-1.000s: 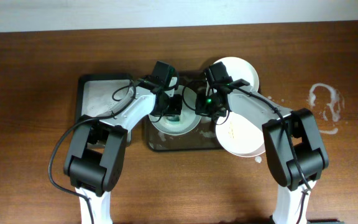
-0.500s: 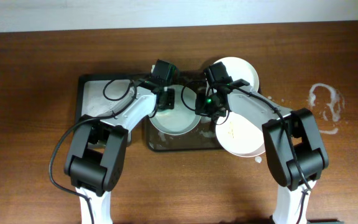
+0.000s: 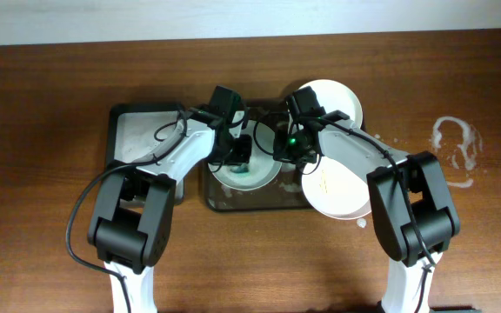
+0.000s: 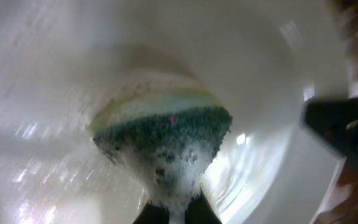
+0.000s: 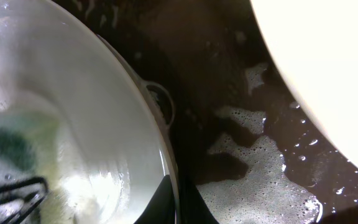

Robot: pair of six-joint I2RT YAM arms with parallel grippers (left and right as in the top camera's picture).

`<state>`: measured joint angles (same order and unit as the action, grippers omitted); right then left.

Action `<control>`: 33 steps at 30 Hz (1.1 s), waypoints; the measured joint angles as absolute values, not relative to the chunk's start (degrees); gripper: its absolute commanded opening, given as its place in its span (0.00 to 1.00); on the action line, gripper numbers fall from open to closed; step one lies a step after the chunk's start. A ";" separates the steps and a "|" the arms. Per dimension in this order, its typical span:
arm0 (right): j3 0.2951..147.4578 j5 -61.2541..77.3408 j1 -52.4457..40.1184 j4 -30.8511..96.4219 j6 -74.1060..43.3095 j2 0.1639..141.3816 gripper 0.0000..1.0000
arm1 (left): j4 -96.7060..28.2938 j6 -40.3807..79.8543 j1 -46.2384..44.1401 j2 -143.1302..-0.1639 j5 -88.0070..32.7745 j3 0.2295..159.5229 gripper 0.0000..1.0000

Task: Clean dirty plates on tray and stack at the side
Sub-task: 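Scrub the left plate with the sponge while the right gripper holds it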

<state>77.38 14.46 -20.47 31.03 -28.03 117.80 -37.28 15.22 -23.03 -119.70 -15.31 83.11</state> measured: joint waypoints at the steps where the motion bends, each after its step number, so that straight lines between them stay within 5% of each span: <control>1: 77.38 14.48 -20.47 31.03 -28.03 117.80 0.04 | -35.88 15.49 -23.14 -119.79 -15.40 83.02 0.01; 9: 77.38 14.48 -20.45 31.03 -27.99 117.80 0.04 | -30.59 20.01 -23.62 -120.01 -0.58 82.98 0.01; 16: 77.38 14.52 -20.47 30.98 -28.01 117.80 0.04 | -40.10 21.34 -24.05 -120.01 11.29 83.68 0.01; 33: 77.34 14.66 -20.62 31.05 -27.81 117.80 0.04 | -43.79 16.34 -26.11 -119.52 -12.71 83.66 0.01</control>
